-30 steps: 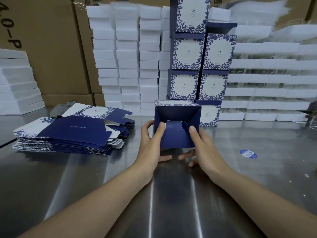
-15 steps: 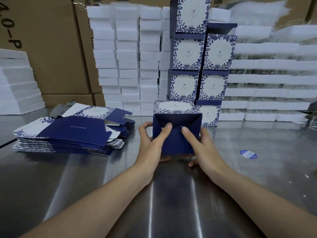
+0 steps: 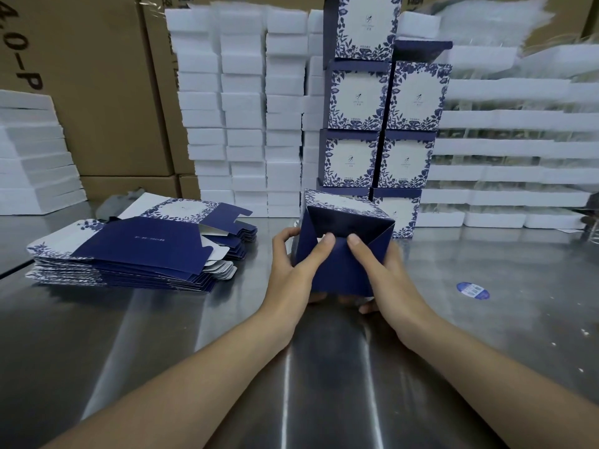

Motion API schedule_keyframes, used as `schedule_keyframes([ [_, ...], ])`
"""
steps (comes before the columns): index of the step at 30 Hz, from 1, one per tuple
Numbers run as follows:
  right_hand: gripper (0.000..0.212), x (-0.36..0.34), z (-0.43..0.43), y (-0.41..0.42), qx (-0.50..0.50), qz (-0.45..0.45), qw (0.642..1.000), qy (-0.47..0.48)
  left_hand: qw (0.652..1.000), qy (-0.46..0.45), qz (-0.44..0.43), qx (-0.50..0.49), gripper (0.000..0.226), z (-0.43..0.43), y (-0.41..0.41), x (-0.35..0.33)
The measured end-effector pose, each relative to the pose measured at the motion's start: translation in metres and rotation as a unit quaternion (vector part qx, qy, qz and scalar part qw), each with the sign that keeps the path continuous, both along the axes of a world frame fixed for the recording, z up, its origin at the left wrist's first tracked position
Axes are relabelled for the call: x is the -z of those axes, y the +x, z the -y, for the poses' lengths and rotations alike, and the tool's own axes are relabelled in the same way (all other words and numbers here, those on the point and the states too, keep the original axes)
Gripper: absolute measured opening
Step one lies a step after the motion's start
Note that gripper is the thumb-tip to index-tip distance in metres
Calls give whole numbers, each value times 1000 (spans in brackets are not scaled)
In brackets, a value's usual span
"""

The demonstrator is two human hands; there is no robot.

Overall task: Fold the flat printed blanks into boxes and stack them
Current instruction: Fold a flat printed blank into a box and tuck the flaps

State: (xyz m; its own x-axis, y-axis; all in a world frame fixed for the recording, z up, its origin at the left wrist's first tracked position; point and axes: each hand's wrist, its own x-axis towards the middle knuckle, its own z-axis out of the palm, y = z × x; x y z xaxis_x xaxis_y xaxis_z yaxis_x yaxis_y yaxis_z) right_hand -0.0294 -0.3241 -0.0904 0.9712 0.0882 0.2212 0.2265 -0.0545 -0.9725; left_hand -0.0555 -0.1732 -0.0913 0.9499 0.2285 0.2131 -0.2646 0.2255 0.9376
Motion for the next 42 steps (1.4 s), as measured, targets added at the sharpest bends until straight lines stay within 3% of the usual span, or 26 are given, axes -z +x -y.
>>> schedule_keyframes([
  [11, 37, 7, 0, 7, -22, 20, 999, -40, 1000, -8, -9, 19, 54, -3, 7, 4],
  [31, 37, 5, 0, 4, -29, 31, 998, -51, 999, 37, -15, -2, 48, -3, 5, 4],
  [36, 64, -4, 2, 3, -28, -14, 999, -6, 1000, 13, -17, 17, 49, -3, -1, -6],
  [40, 63, -12, 3, 6, -22, -58, 997, 39, 1000, -22, -20, 9, 53, -7, -1, -10],
  [42, 75, -13, 2, 5, -20, -66, 997, 46, 999, -35, -17, -11, 47, -9, -1, -11],
])
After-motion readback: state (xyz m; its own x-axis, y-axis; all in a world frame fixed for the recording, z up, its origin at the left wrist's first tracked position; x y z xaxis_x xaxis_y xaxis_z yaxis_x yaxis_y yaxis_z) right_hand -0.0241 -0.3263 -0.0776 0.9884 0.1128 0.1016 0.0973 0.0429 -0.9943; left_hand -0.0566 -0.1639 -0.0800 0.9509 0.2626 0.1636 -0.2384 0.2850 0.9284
